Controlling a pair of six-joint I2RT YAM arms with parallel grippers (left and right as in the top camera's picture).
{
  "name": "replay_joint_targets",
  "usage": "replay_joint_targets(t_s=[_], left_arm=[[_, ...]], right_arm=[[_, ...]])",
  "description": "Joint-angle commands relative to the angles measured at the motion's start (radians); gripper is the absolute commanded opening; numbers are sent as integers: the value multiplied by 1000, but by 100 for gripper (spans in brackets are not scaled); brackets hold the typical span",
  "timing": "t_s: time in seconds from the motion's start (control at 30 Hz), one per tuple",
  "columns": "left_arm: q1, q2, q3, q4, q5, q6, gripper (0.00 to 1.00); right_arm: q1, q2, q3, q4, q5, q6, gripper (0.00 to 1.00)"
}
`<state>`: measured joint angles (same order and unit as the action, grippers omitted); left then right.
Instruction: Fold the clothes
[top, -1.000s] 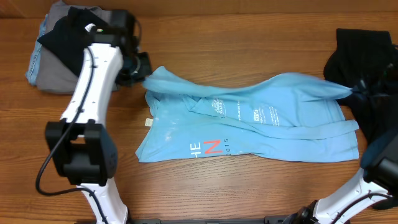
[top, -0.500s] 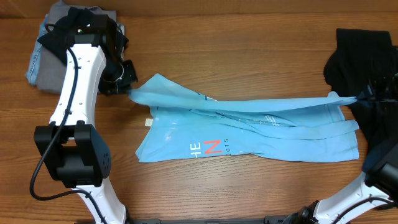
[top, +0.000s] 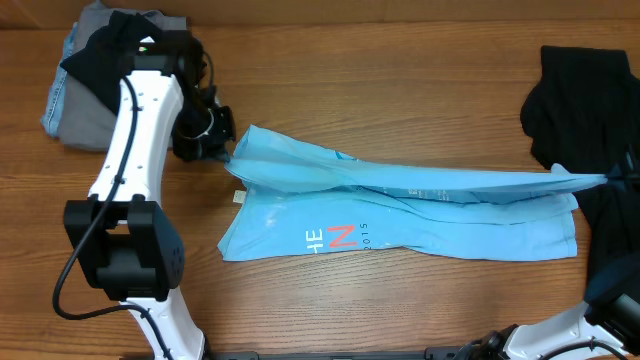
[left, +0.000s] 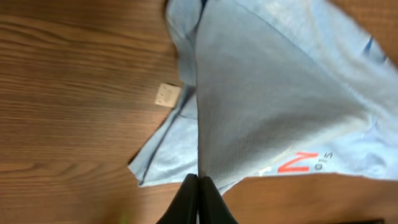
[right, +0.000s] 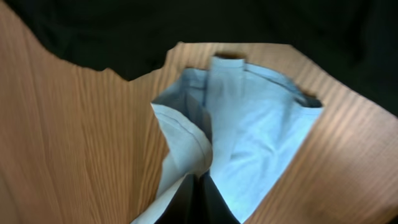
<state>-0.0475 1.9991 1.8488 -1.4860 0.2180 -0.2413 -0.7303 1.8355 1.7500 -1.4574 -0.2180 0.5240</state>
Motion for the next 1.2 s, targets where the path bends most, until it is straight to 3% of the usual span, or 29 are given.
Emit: replay_joint_targets(t_s=[0.0,0.43,0.73,1.07,1.17], left_arm=[[-24,-32,-41,-7,18,37,4],[-30,-32,-182,-56,11,66,4],[-31,-32,-187,-123,3,81,4],[-32,-32,-201,-145,-3,76,4],[-32,-32,-225,-139,-3,76,4]], right_arm=[[-39,-14,18,-20,53,7,4],[-51,-14,5,-110,158,-3,4],[-51,-14,-123,-34,169,-3,4],[-51,-14,-128,-8,174,1,4],[-51,-14,-128,-6,174,1,10]])
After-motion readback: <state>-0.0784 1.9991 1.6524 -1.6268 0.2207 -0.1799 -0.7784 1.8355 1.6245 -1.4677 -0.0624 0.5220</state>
